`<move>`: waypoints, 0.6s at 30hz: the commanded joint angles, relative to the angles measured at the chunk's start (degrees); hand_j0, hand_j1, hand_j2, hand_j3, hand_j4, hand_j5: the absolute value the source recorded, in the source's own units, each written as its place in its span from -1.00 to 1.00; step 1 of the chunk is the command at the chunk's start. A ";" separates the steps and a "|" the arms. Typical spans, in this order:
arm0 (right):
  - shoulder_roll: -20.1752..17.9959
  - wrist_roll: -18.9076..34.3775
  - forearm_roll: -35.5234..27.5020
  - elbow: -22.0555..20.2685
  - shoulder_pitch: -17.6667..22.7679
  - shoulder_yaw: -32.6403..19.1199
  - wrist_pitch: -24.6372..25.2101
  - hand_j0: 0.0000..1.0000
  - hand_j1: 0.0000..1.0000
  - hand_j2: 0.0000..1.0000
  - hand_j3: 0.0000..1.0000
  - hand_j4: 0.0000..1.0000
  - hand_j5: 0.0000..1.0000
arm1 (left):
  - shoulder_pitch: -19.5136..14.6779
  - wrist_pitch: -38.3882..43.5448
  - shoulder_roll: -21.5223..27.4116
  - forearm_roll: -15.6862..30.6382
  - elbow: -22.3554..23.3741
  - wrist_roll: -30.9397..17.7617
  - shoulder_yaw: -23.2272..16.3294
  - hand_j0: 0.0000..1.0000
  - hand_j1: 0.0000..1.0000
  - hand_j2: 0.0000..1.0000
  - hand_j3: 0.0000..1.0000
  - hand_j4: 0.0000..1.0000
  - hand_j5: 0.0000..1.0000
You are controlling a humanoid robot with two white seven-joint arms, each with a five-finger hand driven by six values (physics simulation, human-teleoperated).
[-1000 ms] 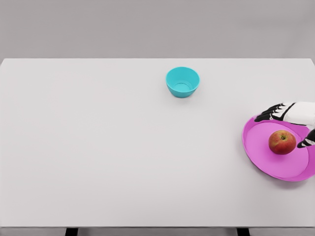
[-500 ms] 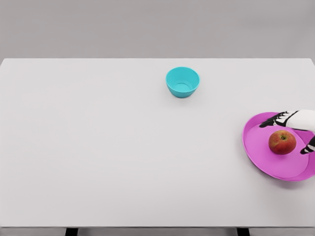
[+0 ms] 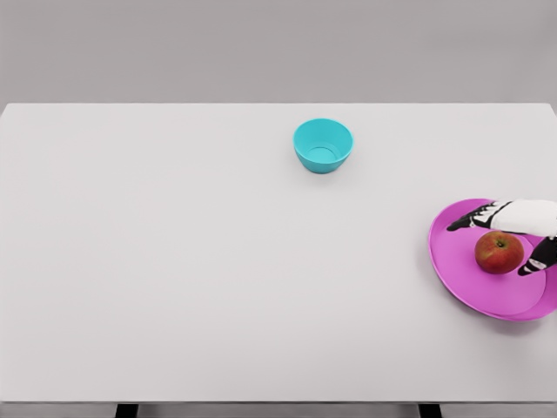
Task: Put the apple from the pink plate into the blue bowl with your right arm
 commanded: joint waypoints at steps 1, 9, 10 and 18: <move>0.85 -0.01 -0.28 0.53 0.00 0.35 0.08 1.00 1.00 1.00 1.00 1.00 1.00 | 0.00 0.02 0.00 0.02 -0.01 -0.02 0.01 1.00 1.00 1.00 1.00 1.00 1.00; 0.68 0.52 -0.20 3.08 0.97 0.53 0.08 0.59 0.59 0.59 0.59 0.59 0.59 | 0.00 0.02 0.00 0.02 -0.01 -0.02 0.01 1.00 1.00 1.00 1.00 1.00 1.00; 0.76 0.60 -0.20 3.61 0.97 0.44 0.08 0.39 0.39 0.39 0.39 0.39 0.39 | 0.00 0.02 0.00 0.02 -0.01 0.07 0.01 1.00 1.00 1.00 1.00 1.00 1.00; 1.12 0.60 -0.02 3.70 1.14 0.44 0.08 -0.18 -0.18 -0.18 -0.18 -0.18 -0.18 | 0.00 0.02 0.00 0.02 -0.01 -0.02 0.01 1.00 1.00 1.00 1.00 1.00 1.00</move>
